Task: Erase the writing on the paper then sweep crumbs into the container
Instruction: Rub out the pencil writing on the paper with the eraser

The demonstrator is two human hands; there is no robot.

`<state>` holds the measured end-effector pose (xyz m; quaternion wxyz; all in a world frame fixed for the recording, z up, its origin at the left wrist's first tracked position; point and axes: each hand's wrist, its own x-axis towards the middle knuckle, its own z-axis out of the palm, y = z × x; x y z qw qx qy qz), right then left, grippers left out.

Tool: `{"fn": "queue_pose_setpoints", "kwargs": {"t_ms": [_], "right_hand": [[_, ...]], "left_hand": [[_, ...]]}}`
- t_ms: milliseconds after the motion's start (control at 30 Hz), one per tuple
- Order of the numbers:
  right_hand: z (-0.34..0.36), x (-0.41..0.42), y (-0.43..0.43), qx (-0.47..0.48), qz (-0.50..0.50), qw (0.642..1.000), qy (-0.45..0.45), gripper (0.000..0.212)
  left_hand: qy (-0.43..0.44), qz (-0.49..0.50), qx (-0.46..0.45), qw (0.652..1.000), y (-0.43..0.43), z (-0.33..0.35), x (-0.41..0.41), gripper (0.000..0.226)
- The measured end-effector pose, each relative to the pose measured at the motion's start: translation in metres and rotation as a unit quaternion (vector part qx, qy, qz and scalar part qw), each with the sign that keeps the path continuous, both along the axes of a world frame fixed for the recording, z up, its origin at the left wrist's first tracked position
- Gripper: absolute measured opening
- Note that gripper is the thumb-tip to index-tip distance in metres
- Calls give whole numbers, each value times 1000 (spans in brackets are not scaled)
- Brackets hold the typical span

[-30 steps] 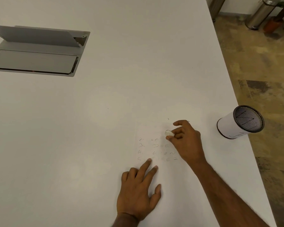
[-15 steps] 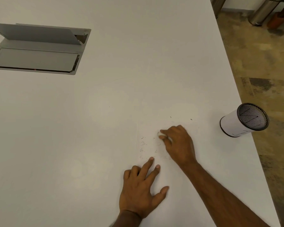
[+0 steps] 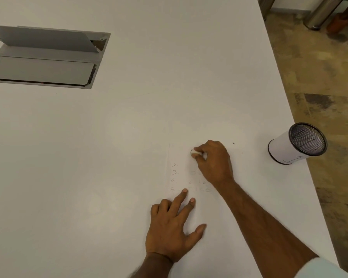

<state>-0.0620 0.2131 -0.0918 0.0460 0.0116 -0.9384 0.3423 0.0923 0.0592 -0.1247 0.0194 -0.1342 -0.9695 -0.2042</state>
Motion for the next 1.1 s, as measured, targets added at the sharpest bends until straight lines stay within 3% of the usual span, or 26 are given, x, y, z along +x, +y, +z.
{"fn": "queue_pose_setpoints", "kwargs": {"t_ms": [100, 233, 400, 500, 600, 700, 833, 933, 1000, 1100], "right_hand": [[6, 12, -3, -45, 19, 999, -19, 15], [5, 43, -6, 17, 101, 995, -17, 19], [5, 3, -6, 64, 30, 997, 8, 16], [8, -2, -4, 31, 4, 999, -13, 16], [8, 20, 0, -16, 52, 998, -29, 15], [8, 32, 4, 68, 109, 992, -4, 14], [9, -6, 11, 79, 51, 996, -6, 16], [10, -8, 7, 20, 26, 999, -30, 17], [10, 10, 0, -20, 76, 996, -48, 17], [8, 33, -4, 17, 138, 989, -54, 16]], "left_hand": [[4, -3, 4, 1000, 0, -1, 0, 62], [4, -2, 1, 1000, 0, 0, -1, 62], [11, 4, -10, 1000, 0, -1, 0, 61], [3, 10, -16, 1000, 1, -2, 0, 62], [-3, 7, -10, 1000, 1, -1, 0, 62], [-1, -1, 1, 1000, -1, 2, 0, 61], [-6, -1, 6, 1000, -1, 2, 0, 60], [-7, 0, 9, 1000, -1, 1, 1, 60], [-9, -3, 13, 1000, -1, 1, 0, 61], [-10, -3, 12, 1000, 0, 3, 0, 60]]}}
